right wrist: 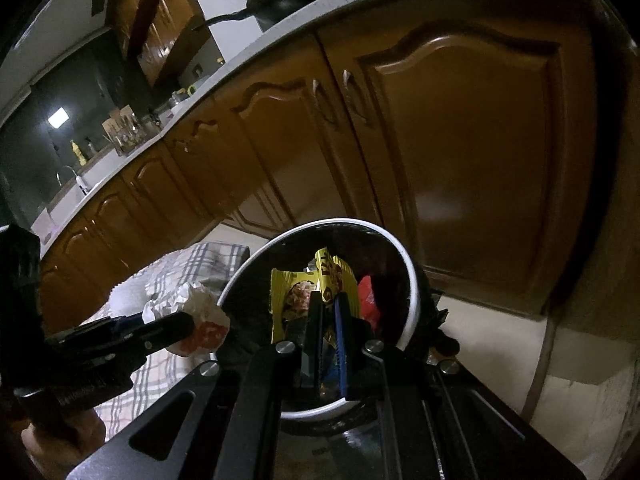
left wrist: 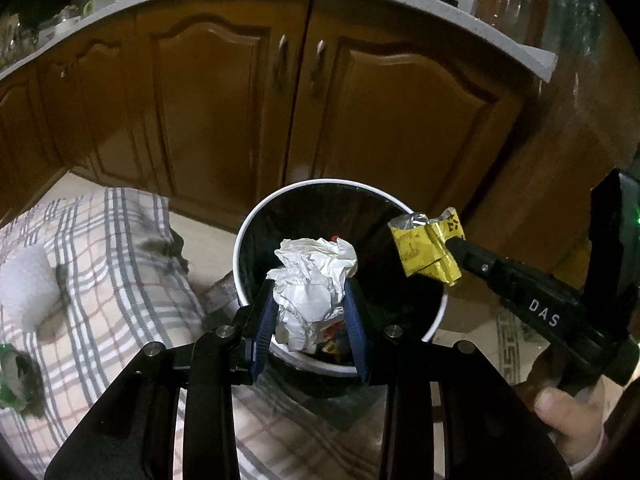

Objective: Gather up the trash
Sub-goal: 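Open both tools to drop the foil and yellow bag into the bin, then move both open tools back toward the green can on the table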

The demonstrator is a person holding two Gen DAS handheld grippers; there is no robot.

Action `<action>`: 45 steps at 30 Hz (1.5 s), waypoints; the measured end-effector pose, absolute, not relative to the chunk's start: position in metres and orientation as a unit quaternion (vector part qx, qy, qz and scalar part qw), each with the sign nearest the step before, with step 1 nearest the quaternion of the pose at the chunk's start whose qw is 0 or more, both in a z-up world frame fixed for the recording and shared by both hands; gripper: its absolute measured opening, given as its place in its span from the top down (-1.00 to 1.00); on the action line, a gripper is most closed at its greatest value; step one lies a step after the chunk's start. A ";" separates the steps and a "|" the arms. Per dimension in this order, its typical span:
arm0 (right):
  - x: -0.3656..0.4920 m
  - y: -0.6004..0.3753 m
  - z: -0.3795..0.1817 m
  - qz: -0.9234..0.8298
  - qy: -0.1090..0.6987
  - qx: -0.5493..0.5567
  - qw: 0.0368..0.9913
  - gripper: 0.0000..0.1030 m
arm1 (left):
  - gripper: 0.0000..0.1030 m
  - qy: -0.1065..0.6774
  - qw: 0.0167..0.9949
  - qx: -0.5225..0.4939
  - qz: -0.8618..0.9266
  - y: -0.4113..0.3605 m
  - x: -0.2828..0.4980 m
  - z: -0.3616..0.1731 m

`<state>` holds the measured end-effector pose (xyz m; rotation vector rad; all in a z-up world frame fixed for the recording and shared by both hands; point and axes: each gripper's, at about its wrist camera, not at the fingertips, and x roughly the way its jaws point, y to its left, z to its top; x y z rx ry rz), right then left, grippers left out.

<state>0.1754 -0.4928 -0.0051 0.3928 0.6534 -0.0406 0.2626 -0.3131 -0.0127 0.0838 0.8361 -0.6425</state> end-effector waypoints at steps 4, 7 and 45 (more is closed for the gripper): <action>0.183 -0.496 -0.006 -0.022 0.323 0.188 0.927 0.89 | 0.37 0.402 0.863 0.038 -0.304 -0.316 0.269 -0.019; 0.189 -0.497 -0.007 -0.022 0.327 0.185 0.927 0.87 | 0.30 0.405 0.861 0.031 -0.307 -0.318 0.272 -0.020; 0.169 -0.374 -0.004 0.093 0.322 0.197 0.921 -0.54 | -0.19 0.409 0.887 -0.090 -0.195 -0.119 0.217 -0.031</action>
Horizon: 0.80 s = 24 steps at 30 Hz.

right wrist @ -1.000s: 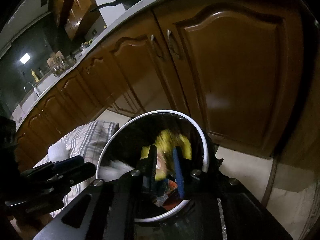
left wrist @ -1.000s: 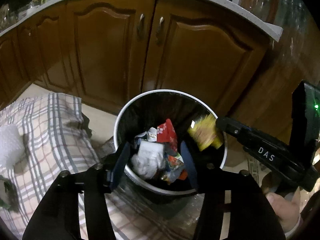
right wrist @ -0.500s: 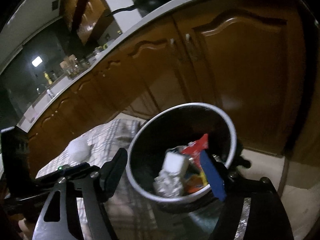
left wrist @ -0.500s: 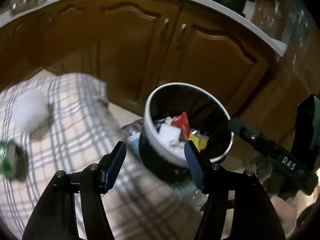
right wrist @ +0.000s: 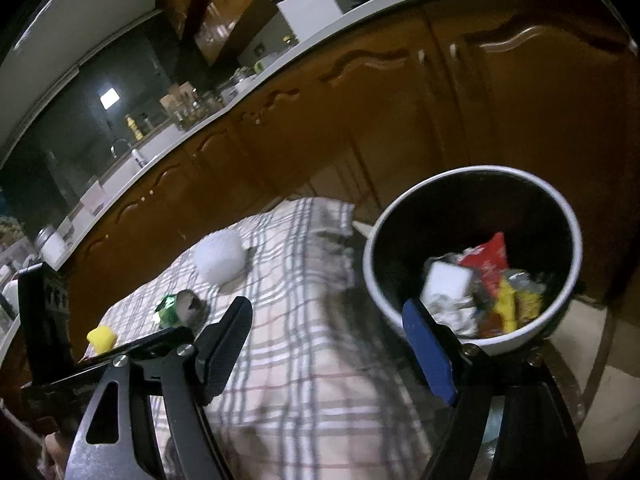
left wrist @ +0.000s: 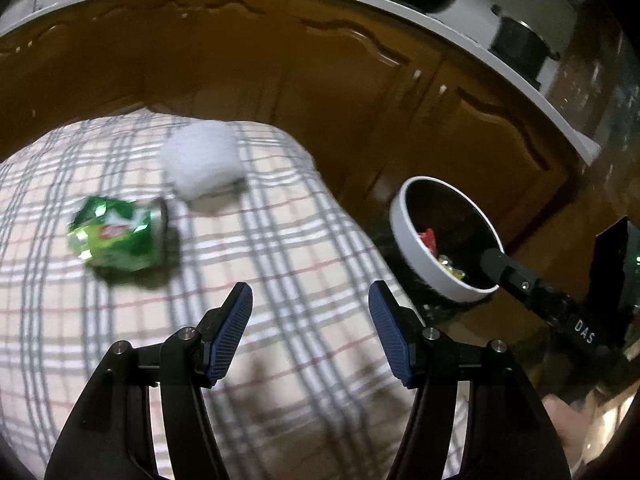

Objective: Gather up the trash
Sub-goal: 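Move both open tools back toward the green can on the table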

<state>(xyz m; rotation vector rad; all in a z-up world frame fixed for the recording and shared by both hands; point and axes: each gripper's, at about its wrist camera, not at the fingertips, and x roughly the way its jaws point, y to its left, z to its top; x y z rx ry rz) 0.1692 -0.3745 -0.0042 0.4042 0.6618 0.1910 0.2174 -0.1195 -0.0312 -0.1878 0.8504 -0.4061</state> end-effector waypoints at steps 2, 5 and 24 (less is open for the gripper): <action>0.169 -0.364 -0.005 0.102 0.326 0.194 0.920 -0.54 | -0.19 0.407 0.889 -0.097 -0.184 -0.103 0.215 -0.032; 0.171 -0.348 -0.006 0.113 0.329 0.189 0.918 -0.54 | -0.19 0.406 0.892 -0.108 -0.168 -0.081 0.211 -0.033; 0.214 -0.271 -0.019 0.164 0.365 0.170 0.901 -0.55 | -0.19 0.406 0.895 -0.156 -0.101 0.014 0.220 -0.042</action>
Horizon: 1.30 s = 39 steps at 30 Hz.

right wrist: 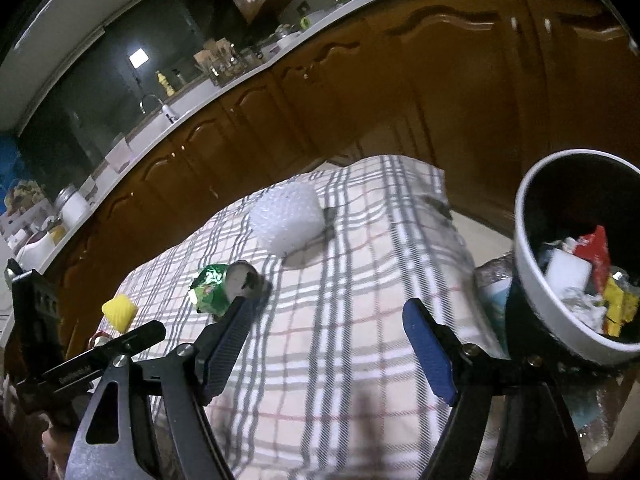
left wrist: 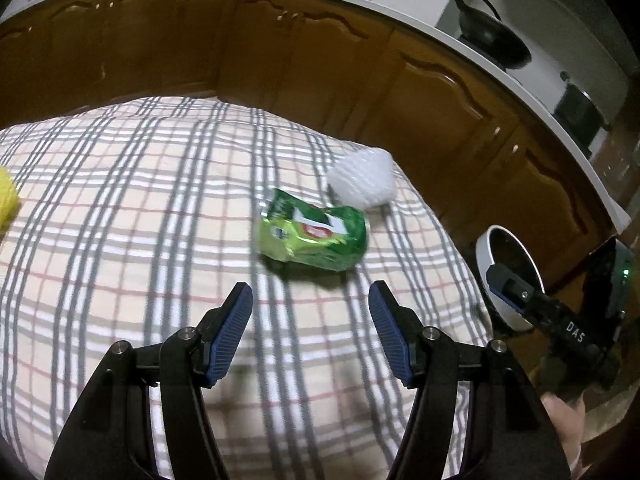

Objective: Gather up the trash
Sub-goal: 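Move both open tools back toward the green can on the table, then grasp the green can with the left tool while the right tool grasps the white mesh sleeve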

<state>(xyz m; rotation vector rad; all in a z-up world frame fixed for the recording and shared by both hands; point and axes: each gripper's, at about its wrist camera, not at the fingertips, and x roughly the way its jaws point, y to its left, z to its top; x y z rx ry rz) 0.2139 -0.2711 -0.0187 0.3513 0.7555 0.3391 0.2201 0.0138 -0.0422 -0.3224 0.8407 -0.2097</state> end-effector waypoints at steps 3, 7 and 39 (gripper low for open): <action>0.222 -0.262 -0.017 0.170 0.365 0.167 0.900 -0.56 | -0.17 0.406 0.897 -0.152 -0.089 0.023 0.227 -0.043; 0.236 -0.252 -0.015 0.176 0.363 0.163 0.900 -0.56 | -0.17 0.405 0.897 -0.155 -0.087 0.031 0.238 -0.042; 0.321 -0.223 -0.041 0.212 0.405 0.184 0.870 0.65 | 0.84 0.435 0.883 -0.090 -0.149 0.008 0.298 -0.057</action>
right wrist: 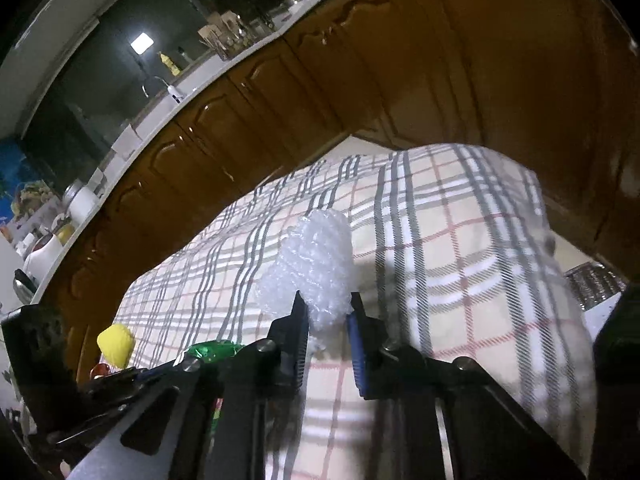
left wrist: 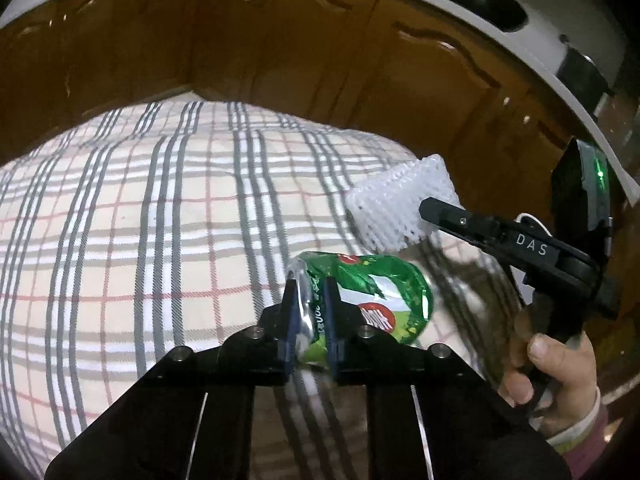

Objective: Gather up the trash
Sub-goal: 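Grasp the green can with the left tool while the right tool grasps the white mesh sleeve, then carry the green can in the left tool and mesh sleeve in the right tool over the bin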

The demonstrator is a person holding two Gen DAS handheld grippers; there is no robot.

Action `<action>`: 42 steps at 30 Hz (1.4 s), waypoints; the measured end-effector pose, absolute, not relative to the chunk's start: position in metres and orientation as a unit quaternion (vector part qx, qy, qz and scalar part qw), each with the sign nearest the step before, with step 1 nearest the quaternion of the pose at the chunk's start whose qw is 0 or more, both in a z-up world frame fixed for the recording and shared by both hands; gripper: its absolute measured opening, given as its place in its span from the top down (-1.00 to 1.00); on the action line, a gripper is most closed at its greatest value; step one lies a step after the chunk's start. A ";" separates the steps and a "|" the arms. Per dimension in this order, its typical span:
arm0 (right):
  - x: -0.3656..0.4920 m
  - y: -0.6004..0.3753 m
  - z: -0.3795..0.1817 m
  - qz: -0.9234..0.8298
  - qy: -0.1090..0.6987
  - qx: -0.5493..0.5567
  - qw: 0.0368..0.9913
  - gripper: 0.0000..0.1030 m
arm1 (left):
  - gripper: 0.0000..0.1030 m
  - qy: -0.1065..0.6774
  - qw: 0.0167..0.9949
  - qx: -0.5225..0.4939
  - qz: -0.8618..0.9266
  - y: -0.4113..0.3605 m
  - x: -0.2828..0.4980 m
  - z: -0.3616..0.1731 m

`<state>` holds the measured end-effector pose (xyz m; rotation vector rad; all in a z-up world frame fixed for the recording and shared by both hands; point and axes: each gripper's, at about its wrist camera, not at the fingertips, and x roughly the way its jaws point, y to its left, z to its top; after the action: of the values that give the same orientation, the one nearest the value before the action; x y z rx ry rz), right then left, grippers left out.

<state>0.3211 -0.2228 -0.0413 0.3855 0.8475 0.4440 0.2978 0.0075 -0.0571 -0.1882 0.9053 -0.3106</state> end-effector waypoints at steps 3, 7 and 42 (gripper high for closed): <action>0.304 -0.231 -0.031 0.212 0.392 0.187 0.875 0.65 | 0.86 0.422 0.889 -0.086 -0.154 0.003 0.283 -0.047; 0.280 -0.247 -0.022 0.210 0.378 0.193 0.881 0.65 | 0.87 0.412 0.892 -0.084 -0.164 -0.005 0.265 -0.039; 0.135 -0.391 0.004 0.082 0.309 0.231 0.919 0.65 | 0.87 0.361 0.892 -0.036 -0.268 -0.136 0.200 0.012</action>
<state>0.1355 -0.3914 0.0037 0.4745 0.6343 0.1686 0.2000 -0.1360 0.0120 -0.0752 0.7500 -0.5559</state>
